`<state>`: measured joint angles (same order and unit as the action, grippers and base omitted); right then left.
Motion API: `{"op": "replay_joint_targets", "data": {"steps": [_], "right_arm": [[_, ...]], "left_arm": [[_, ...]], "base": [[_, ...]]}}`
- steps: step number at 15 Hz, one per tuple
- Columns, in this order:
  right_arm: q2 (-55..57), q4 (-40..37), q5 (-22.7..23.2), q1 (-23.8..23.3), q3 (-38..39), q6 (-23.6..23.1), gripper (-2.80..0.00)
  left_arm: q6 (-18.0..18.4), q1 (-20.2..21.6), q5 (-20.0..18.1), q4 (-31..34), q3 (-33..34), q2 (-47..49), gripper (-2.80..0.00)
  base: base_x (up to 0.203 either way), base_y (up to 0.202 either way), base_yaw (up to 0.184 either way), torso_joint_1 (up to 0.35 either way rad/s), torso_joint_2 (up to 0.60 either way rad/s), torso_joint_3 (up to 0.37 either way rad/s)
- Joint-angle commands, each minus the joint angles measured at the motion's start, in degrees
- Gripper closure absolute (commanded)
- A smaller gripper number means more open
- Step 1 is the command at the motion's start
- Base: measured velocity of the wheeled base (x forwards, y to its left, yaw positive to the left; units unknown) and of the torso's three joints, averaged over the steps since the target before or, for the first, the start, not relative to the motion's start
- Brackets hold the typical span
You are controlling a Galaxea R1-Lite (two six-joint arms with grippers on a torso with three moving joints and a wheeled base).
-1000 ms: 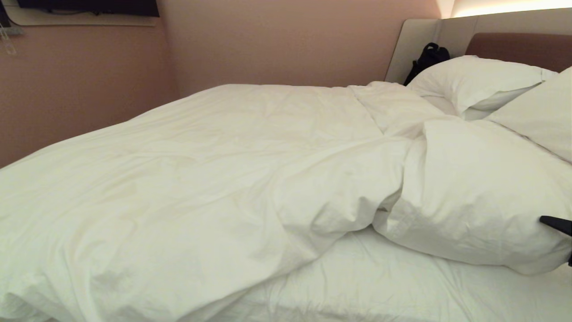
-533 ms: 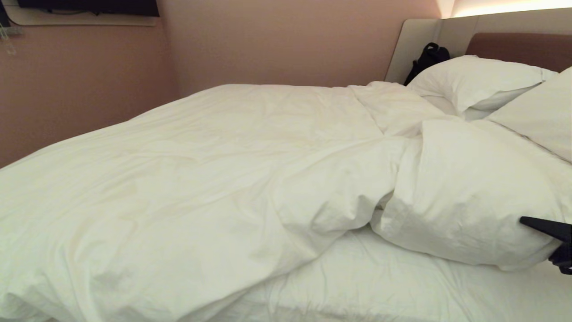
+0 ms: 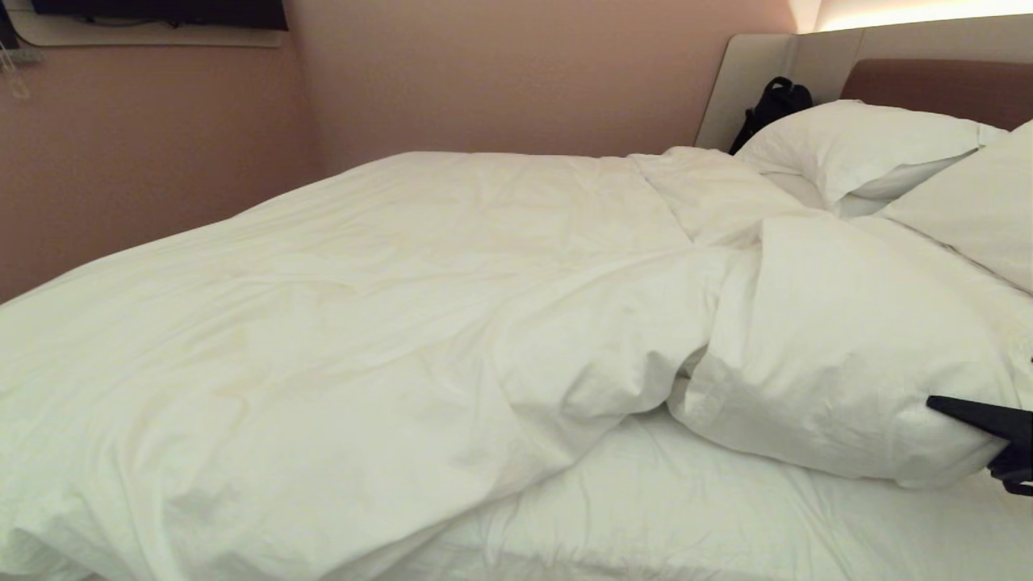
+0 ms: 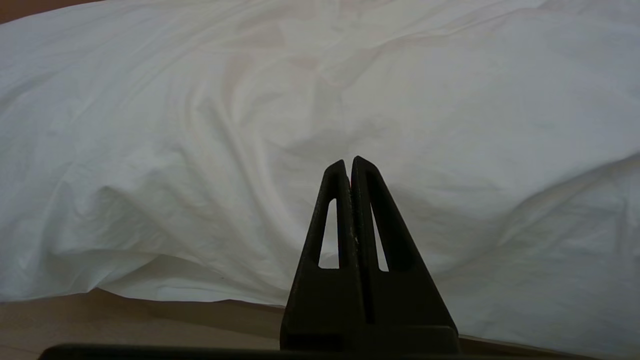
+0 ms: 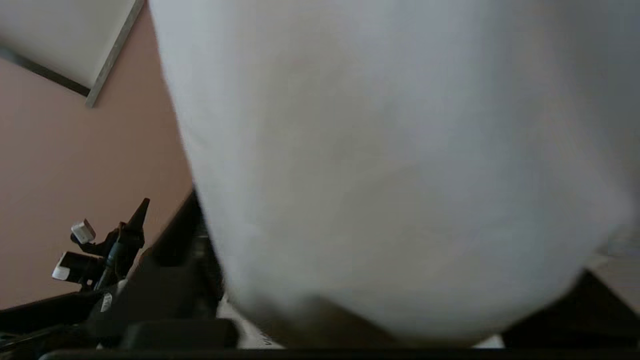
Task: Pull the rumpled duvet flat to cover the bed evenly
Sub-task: Hold the folded corner of the quilt
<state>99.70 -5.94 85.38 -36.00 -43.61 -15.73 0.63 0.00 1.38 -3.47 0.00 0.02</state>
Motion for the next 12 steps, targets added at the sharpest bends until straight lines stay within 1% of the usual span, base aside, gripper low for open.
{"op": "replay_joint_targets", "data": {"steps": [1, 5, 7, 10, 12], "right_arm": [[0.21, -0.04, 0.49, -0.04, -0.08, -0.01, 0.0], [-0.92, -0.3, 0.57, -1.09, -0.52, 0.35, 0.0], [-3.6, -0.6, 0.64, -1.17, -0.48, 1.76, 0.0], [-9.29, -0.97, 0.87, -1.18, -0.43, 7.35, 0.0], [-12.87, -1.0, 0.78, -1.18, -0.71, 12.03, 0.0]], "left_arm": [[-0.02, 0.0, 0.03, -0.04, 0.0, -0.02, 0.0], [-0.02, 0.0, 0.03, -0.04, 0.0, -0.02, 0.0], [-0.02, 0.0, 0.03, -0.04, 0.0, -0.02, 0.0], [-0.02, 0.0, 0.03, -0.04, 0.0, -0.02, 0.0], [-0.02, 0.0, 0.03, -0.04, 0.0, -0.02, 0.0]], "base": [[0.0, 0.0, 0.0, 0.0, 0.0, 0.0], [0.0, 0.0, 0.0, 0.0, 0.0, 0.0], [0.0, 0.0, 0.0, 0.0, 0.0, 0.0], [0.0, 0.0, 0.0, 0.0, 0.0, 0.0], [0.0, 0.0, 0.0, 0.0, 0.0, 0.0]]}}
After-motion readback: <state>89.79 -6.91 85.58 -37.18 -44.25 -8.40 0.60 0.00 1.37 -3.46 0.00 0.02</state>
